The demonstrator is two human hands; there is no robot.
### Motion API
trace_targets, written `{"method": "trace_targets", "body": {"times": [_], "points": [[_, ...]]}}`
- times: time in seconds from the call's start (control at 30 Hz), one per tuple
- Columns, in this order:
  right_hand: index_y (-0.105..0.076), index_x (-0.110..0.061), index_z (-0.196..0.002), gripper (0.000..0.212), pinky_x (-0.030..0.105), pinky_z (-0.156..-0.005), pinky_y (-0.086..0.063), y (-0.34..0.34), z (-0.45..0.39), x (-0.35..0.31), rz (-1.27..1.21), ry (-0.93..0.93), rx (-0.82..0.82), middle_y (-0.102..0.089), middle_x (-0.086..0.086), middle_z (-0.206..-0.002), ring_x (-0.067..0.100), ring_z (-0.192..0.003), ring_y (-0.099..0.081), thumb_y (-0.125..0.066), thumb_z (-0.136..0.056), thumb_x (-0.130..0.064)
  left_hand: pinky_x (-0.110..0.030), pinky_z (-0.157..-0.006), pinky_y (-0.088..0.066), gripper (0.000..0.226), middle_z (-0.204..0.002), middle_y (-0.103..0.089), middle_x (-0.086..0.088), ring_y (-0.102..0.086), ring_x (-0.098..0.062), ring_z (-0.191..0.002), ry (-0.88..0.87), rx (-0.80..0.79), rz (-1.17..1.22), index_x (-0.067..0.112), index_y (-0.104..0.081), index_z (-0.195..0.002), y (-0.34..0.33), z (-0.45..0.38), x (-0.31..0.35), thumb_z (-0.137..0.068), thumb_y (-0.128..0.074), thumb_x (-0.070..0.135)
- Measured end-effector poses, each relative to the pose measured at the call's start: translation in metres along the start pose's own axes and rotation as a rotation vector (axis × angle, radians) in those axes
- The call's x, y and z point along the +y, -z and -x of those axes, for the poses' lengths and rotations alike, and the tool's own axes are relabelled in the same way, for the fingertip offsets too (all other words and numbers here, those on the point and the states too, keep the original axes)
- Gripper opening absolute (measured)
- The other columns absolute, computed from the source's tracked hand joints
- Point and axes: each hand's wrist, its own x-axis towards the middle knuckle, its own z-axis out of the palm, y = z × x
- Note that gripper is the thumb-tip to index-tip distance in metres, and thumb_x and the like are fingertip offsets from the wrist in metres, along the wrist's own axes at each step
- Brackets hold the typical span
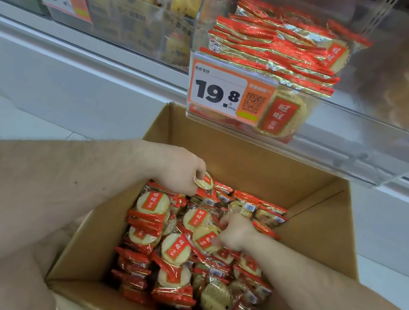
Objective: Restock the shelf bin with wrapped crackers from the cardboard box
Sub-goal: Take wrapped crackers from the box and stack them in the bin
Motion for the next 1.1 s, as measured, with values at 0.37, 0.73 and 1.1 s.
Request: {"method": "trace_targets", "body": {"times": [0.37, 0.73, 1.1], "points": [[-0.063, -0.010, -0.111, 0.042, 0.029, -0.061, -0.039, 0.027, -0.012, -0.028, -1.166, 0.129, -0.330, -0.062, 0.005, -0.088, 0.016, -0.068, -0.051, -0.065, -0.084, -0.042, -0.030, -0.059, -0.054, 0.081, -0.128, -0.058, -0.001, -0.062, -0.013, -0.064, 0.078, 0.117, 0.102, 0.034, -0.019, -0.150, -0.001, 0.007, -0.006, -0.086, -0.065, 0.015], [-0.033, -0.014, -0.139, 0.089, 0.033, -0.084, -0.052, -0.049, -0.037, -0.026, -0.176, -0.155, 0.199, -0.040, 0.009, -0.133, 0.026, -0.114, -0.055, -0.084, -0.071, -0.041, -0.029, -0.048, -0.042, 0.088, -0.109, -0.066, -0.008, -0.052, -0.017, -0.054, 0.120, 0.147, 0.205, 0.048, -0.010, -0.149, 0.001, -0.004, -0.018, -0.087, -0.050, 0.000], [-0.056, -0.009, -0.107, 0.042, 0.038, -0.058, -0.053, 0.075, 0.080, 0.022, -0.371, 0.178, -0.006, -0.071, 0.016, -0.084, 0.026, -0.067, -0.066, -0.080, -0.074, -0.002, -0.031, -0.056, -0.047, 0.088, -0.152, -0.036, 0.002, -0.055, -0.014, -0.065, 0.001, 0.177, 0.398, 0.047, -0.024, -0.146, 0.013, 0.016, -0.016, -0.084, -0.059, -0.005]]}}
